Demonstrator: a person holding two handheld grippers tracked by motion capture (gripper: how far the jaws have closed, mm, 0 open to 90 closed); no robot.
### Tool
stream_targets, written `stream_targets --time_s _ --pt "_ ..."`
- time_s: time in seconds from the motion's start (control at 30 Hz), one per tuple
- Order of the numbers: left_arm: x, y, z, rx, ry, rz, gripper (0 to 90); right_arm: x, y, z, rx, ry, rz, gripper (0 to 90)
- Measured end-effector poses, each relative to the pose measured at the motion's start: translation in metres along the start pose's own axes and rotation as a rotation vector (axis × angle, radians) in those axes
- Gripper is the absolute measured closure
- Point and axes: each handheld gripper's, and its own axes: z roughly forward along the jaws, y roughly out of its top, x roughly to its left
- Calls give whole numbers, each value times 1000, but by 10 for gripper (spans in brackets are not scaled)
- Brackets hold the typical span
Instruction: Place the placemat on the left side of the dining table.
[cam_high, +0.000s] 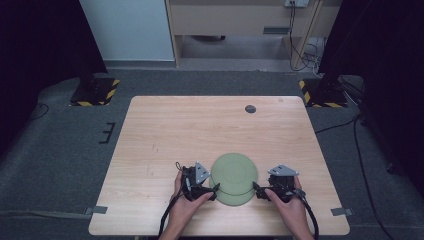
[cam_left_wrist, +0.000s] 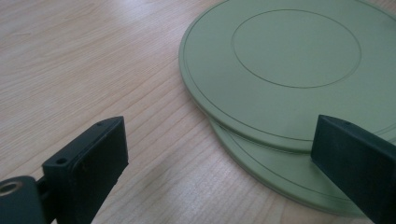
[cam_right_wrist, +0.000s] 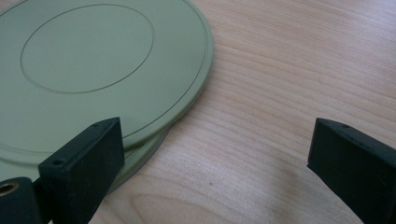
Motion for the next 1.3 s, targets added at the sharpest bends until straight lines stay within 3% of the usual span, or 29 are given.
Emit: stream_targets --time_s 0.37,0.47,0.63,0.97,1.3 --pt "1 2 6 0 22 4 9 0 2 4 -4 -19 23 10" --pt "1 2 4 1 12 6 31 -1 2 4 -4 -15 26 36" --pt "0 1 4 11 6 14 32 3 1 -1 -10 10 8 36" --pt "2 3 9 6 33 8 11 4 3 6 -6 -6 14 8" --pt "0 3 8 10 29 14 19 5 3 5 -7 -4 6 29"
